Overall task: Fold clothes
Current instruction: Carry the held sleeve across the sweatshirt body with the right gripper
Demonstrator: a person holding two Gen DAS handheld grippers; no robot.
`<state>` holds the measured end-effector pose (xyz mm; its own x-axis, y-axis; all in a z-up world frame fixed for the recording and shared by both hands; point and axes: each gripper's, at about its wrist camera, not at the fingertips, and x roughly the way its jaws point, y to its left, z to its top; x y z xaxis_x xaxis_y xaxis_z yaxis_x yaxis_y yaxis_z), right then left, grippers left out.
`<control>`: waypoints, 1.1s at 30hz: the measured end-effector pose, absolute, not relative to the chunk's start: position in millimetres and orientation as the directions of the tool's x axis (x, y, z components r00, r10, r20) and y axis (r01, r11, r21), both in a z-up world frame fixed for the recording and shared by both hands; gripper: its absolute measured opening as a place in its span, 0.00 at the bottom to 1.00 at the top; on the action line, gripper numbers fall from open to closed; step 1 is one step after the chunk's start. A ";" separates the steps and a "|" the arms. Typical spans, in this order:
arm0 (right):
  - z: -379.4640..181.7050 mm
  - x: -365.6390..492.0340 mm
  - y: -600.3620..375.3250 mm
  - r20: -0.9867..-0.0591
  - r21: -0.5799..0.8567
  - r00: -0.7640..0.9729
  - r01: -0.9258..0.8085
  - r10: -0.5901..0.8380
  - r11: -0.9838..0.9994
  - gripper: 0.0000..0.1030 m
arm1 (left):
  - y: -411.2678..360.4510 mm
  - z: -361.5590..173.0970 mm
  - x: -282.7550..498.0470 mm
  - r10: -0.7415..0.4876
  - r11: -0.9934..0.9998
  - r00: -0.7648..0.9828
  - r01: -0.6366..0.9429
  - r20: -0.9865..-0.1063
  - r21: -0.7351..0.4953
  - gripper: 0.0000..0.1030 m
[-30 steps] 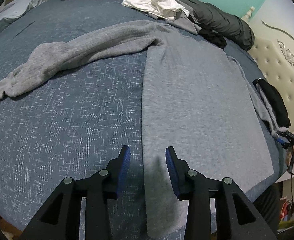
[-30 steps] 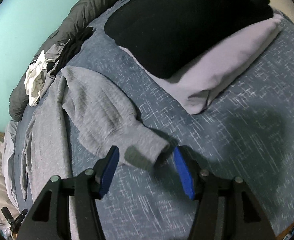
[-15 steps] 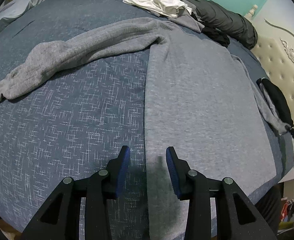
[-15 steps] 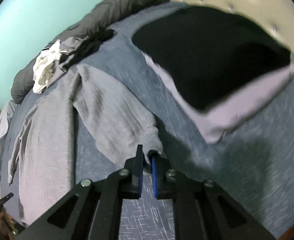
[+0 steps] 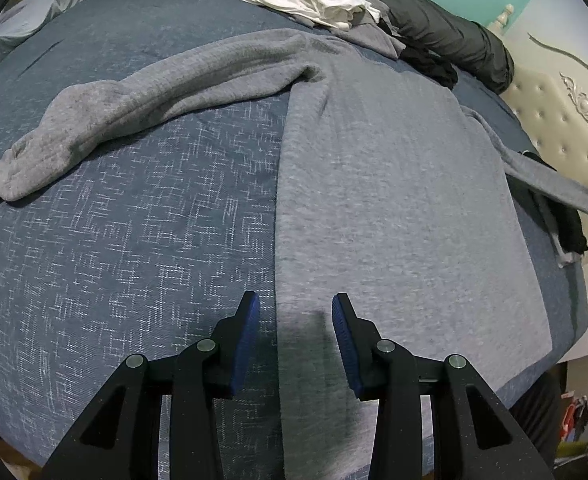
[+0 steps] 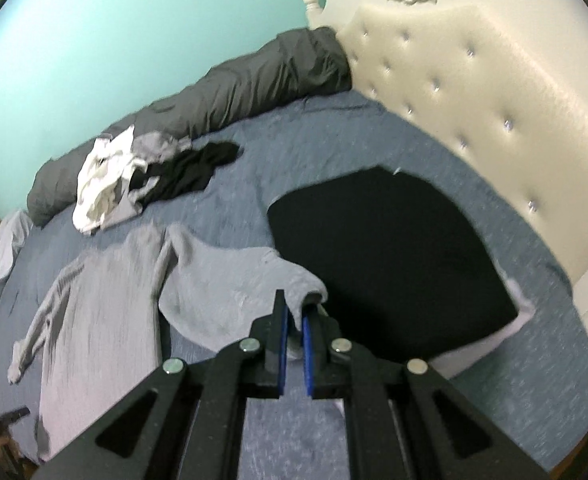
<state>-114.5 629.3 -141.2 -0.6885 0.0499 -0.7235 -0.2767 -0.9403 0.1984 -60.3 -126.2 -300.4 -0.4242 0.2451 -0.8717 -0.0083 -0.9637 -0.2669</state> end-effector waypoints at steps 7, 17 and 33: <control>-124.0 -137.0 656.5 -0.723 0.145 -0.682 -0.310 0.113 -0.940 0.05 | -120.3 -301.4 -65.4 0.235 -0.968 -0.412 -0.013 -0.880 -0.252 0.40; -106.7 -166.4 703.8 -0.726 0.074 -0.655 -0.378 0.210 -0.923 0.05 | -115.6 -303.9 -78.9 0.209 -0.974 -0.396 -0.003 -0.894 -0.226 0.40; -127.2 -208.1 765.2 -0.756 -0.023 -0.561 -0.492 0.337 -0.870 0.07 | -109.8 -307.9 -96.0 0.194 -0.980 -0.363 -0.020 -0.911 -0.200 0.40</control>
